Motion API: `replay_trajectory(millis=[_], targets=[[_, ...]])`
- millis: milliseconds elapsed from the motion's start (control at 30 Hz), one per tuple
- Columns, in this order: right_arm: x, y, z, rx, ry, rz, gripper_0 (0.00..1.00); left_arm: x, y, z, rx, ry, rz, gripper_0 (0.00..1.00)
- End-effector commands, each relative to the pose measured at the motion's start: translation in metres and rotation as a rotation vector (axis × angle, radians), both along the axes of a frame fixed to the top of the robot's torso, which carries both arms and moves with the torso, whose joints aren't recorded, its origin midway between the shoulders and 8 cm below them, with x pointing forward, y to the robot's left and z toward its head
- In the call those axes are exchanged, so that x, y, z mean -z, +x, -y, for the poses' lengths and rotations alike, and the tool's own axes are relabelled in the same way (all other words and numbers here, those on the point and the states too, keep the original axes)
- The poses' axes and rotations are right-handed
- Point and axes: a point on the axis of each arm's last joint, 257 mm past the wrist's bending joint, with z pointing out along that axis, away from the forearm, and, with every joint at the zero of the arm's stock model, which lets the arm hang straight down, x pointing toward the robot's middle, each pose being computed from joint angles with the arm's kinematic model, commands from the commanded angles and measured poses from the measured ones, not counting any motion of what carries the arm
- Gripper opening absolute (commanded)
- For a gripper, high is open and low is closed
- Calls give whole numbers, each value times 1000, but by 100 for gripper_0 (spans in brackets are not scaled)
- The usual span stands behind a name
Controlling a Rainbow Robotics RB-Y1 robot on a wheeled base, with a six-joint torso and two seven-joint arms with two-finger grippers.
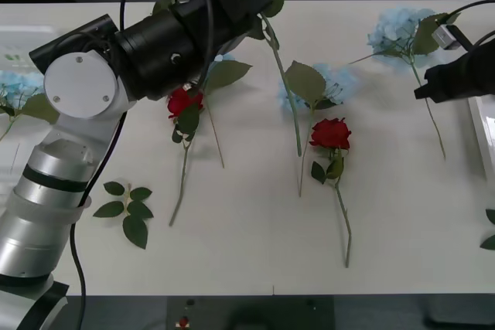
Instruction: Put the red flowers into the right box and the blue flowers into the left box
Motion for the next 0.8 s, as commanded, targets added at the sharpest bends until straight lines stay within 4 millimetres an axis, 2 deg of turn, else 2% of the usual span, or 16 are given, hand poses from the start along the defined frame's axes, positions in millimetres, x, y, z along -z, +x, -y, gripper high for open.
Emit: replay_trajectory(millis=[33,167,200,233,267,300,333,367,400,500,567,667,767,800], targets=[[-3,3,27,16,-71,31,0,-9,-3,20,16,9,26,0],[16,-2,48,21,-157,15,0,-9,3,28,-11,-12,26,0],[20,-2,52,21,-176,12,6,-9,4,30,-13,-19,23,0],[21,-3,55,23,-185,11,15,-8,4,32,-11,-24,19,0],[25,-3,59,26,-202,6,36,-9,3,36,-6,-32,15,0],[28,-3,65,30,-223,4,54,-8,1,42,3,-39,9,0],[30,-4,67,29,-234,0,65,-8,1,43,4,-40,8,0],[32,-4,68,30,-240,0,70,-7,1,44,6,-40,6,0],[35,-4,70,30,-250,-4,80,-6,0,46,8,-38,4,0],[39,-6,72,21,-262,-11,95,-4,-3,51,20,-33,0,0],[39,-6,72,14,-267,-8,100,-2,-5,54,29,-35,-6,0],[35,-9,71,-1,-258,-10,100,-1,-8,57,40,-36,-10,0],[27,-10,69,-37,-253,8,100,0,-10,60,47,-36,-13,0],[16,-13,64,-76,-226,27,100,0,-11,61,54,-37,-18,0]])
